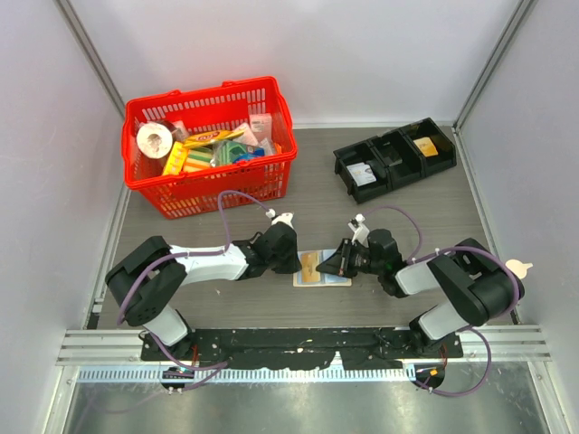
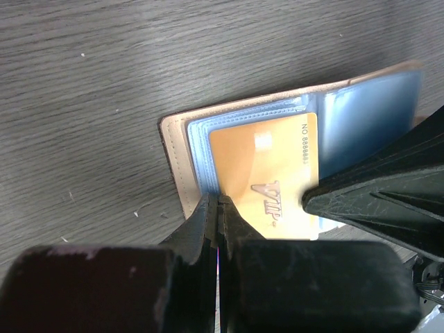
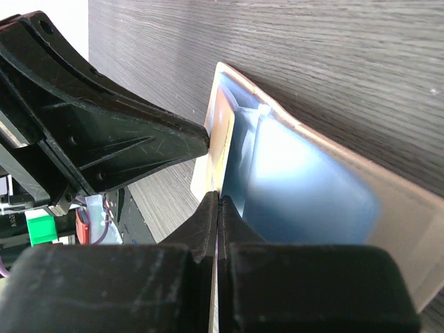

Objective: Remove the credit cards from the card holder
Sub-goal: Remove the credit card from the card holder.

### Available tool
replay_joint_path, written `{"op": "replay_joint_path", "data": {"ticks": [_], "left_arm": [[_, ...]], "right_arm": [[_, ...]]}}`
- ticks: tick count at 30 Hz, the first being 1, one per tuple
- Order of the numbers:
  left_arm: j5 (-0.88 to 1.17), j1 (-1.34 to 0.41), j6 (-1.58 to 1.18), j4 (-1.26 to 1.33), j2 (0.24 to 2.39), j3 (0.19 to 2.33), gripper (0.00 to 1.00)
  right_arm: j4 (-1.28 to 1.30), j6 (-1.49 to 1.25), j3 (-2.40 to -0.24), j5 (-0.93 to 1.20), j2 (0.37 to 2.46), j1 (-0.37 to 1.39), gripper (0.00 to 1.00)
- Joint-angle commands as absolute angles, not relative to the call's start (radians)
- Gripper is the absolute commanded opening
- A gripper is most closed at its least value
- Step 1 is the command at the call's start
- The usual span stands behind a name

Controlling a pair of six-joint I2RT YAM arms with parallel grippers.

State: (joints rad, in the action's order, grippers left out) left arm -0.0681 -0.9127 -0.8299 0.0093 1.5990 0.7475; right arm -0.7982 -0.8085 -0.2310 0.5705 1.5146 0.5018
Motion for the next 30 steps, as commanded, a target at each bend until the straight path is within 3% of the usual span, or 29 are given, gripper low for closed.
{"op": "replay_joint_path", "data": {"ticks": [1,9,19,30], "left_arm": [[-0.100,-0.916,-0.821,-0.091,1.608,0.733,0.00],[-0.087,-0.916,-0.822,-0.074,1.599,0.733,0.00],[-0.006,-0.956,-0.830,0.034,1.537,0.788,0.09],[-0.083,-0.956,-0.850,-0.034,1.618,0.782,0.00]], "right_arm": [[-0.714,-0.761,-0.236,0.575,1.453,0.482,0.01],[-0.569,-0.700,-0.241,0.589,1.407,0.426,0.01],[-0.724,-0.762,-0.242,0.670,1.525,0.425,0.01],[-0.776,-0.790,-0.236,0.669,1.514,0.425,0.11]]}}
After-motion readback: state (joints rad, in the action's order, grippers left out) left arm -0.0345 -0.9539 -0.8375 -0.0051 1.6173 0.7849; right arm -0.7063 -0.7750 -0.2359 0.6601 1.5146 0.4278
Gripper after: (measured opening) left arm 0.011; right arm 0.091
